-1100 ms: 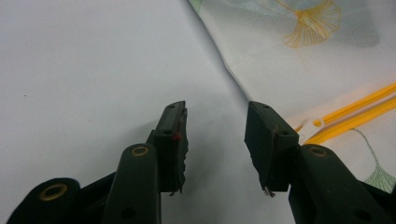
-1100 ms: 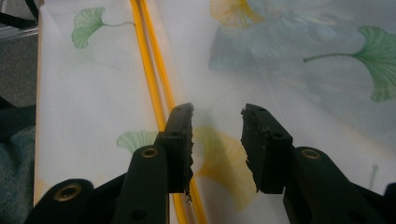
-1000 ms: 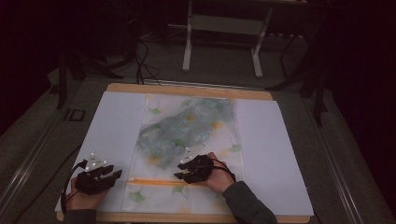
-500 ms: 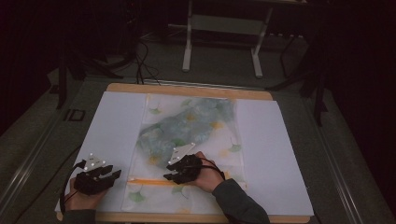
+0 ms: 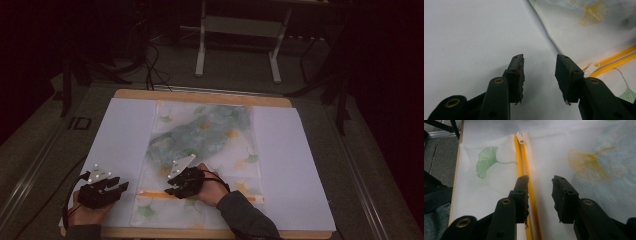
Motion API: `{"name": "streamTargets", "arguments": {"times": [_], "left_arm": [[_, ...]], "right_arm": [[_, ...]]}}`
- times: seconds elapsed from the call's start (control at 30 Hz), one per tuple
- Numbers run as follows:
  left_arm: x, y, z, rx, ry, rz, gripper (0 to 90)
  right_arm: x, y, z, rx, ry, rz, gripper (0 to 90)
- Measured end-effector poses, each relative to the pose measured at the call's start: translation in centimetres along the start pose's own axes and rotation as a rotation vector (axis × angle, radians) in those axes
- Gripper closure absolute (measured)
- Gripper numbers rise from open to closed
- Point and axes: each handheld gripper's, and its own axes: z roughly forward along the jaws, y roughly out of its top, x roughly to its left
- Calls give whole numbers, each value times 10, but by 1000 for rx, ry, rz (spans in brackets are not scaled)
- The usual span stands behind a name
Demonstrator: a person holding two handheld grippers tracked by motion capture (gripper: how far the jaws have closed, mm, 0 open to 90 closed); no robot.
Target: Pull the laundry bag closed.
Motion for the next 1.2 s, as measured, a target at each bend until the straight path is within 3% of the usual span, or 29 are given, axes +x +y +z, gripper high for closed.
{"name": "streamTargets", "arguments": {"times": [0.57,1.2], "left_arm": [[0,0,-1,2,-8,7,586],[1,-1,-3,2,-4,7,590]], "right_arm": [[8,18,30,2,14,-26,740],[14,41,61,11,59,-22,731]]}}
